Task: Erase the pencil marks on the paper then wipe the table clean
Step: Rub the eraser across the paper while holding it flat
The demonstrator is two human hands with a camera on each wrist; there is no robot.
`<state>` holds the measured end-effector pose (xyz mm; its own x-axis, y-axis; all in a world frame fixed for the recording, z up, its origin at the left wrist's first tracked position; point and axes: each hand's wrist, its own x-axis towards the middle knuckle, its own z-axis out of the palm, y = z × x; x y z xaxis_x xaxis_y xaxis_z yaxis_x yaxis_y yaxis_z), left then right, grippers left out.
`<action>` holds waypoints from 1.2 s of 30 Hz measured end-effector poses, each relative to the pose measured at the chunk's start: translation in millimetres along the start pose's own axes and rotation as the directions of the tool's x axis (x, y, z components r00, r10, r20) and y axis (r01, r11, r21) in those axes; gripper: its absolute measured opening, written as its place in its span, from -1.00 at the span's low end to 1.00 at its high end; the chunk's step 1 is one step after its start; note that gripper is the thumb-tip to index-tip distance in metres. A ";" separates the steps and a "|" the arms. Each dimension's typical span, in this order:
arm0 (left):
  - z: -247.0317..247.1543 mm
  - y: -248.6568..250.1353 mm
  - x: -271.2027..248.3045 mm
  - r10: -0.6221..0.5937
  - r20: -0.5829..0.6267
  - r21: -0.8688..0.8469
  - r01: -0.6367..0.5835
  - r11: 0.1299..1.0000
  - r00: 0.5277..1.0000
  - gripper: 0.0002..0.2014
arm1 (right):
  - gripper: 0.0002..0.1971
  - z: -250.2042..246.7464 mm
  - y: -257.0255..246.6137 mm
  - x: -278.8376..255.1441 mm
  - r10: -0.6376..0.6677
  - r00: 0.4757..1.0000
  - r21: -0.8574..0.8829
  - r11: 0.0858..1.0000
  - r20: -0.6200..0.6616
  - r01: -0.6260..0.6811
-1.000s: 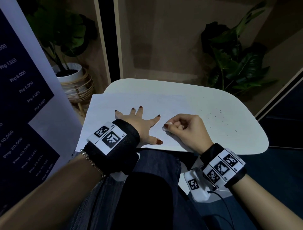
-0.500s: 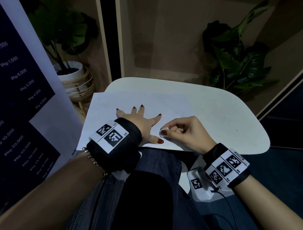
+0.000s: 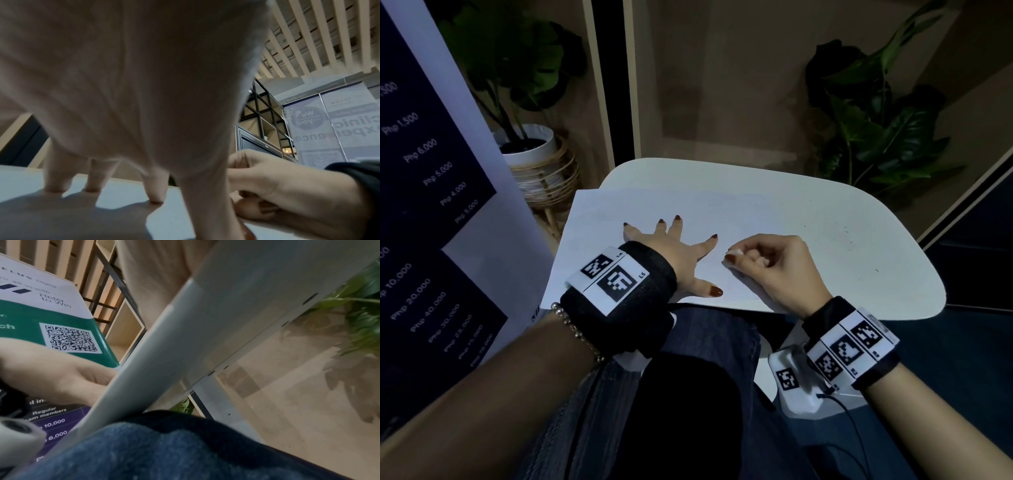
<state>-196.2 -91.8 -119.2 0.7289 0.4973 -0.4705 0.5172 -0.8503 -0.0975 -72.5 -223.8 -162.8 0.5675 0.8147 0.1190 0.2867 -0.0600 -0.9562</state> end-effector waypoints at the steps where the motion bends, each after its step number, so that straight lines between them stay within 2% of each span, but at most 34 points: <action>1: -0.2 0.4 -0.2 -0.001 0.002 0.000 0.001 1.000 1.000 -0.12 | -0.91 -1.8 -1.6 -1.4 0.001 0.996 -0.044 0.999 0.086 0.003; 3: -0.7 1.0 -0.5 -0.003 0.007 0.003 0.003 1.000 1.000 -0.12 | -0.90 -2.8 -3.6 -3.1 0.028 0.982 -0.019 1.000 0.187 -0.025; 7: -2.1 0.7 -1.0 -0.004 0.017 0.005 0.004 1.000 1.000 -0.12 | -0.90 1.7 -0.1 1.6 0.051 0.999 0.136 0.989 0.005 -0.051; 8: -2.5 0.8 -1.3 -0.005 0.019 0.004 0.004 1.000 1.000 -0.12 | -0.89 1.1 0.5 1.9 0.058 0.998 0.137 0.989 0.017 -0.060; 11: -2.2 0.8 -2.3 -0.002 0.018 0.007 0.002 1.000 1.000 -0.11 | -0.90 -4.3 -4.8 -0.6 0.059 0.978 0.011 0.998 0.198 -0.062; 12: -1.8 0.5 -2.2 -0.001 0.015 0.005 0.001 1.000 1.000 -0.11 | -0.91 -4.2 -6.0 -0.6 0.058 0.977 0.001 0.998 0.206 -0.060; 13: -1.5 0.2 -2.2 0.000 0.013 0.001 0.000 1.000 1.000 -0.11 | -0.92 -3.7 -6.4 0.0 0.060 0.985 0.035 0.997 0.164 -0.066; 16: -0.8 -0.6 -2.2 0.004 0.005 -0.008 -0.004 1.000 1.000 -0.12 | -0.90 -1.7 -1.5 4.2 0.097 0.993 0.331 0.941 -0.064 -0.070; 18: -0.7 -0.8 -2.8 0.007 0.001 -0.008 -0.007 1.000 1.000 -0.13 | -0.90 -2.4 1.5 6.3 0.120 0.984 0.368 0.928 -0.133 -0.063; 20: -0.5 -1.0 -3.1 0.007 -0.005 -0.007 -0.007 1.000 1.000 -0.13 | -0.91 -1.7 5.1 6.3 0.110 0.982 0.312 0.948 -0.152 -0.058; 22: 0.3 -0.4 -2.2 0.002 -0.010 -0.007 -0.002 1.000 1.000 -0.13 | -0.93 0.4 6.5 4.3 0.052 0.989 0.142 0.989 -0.140 -0.032; 24: 1.1 0.9 -1.5 -0.007 -0.010 0.000 0.007 1.000 1.000 -0.13 | -0.94 1.1 5.2 1.7 -0.034 0.999 -0.118 0.993 -0.030 0.030; 25: 1.5 1.8 -1.4 -0.010 -0.010 0.003 0.011 1.000 1.000 -0.13 | -0.95 0.0 4.4 0.9 -0.053 0.997 -0.185 0.981 0.057 0.063; 27: 1.6 2.8 -1.5 -0.014 -0.008 0.004 0.014 1.000 1.000 -0.13 | -0.95 -1.7 1.8 0.0 -0.053 0.988 -0.167 0.983 0.146 0.078; 31: 0.6 1.9 -2.1 -0.017 0.003 -0.003 0.017 1.000 1.000 -0.12 | -0.92 -0.7 6.0 3.8 -0.047 0.999 -0.061 0.997 0.017 0.048; 34: -0.6 2.7 -2.2 -0.018 0.015 0.001 0.018 1.000 1.000 -0.12 | -0.94 -1.9 4.3 0.7 -0.060 0.983 -0.139 0.987 0.172 0.085; 36: -0.2 3.3 -2.0 -0.021 0.013 0.002 0.021 1.000 1.000 -0.11 | -0.92 -2.9 4.4 0.2 -0.064 0.979 -0.134 0.987 0.194 0.091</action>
<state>-195.8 -95.5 -118.5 0.7122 0.5127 -0.4795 0.5314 -0.8401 -0.1089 -68.9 -225.5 -166.2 0.3879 0.9131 0.1258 0.4377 -0.0624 -0.8970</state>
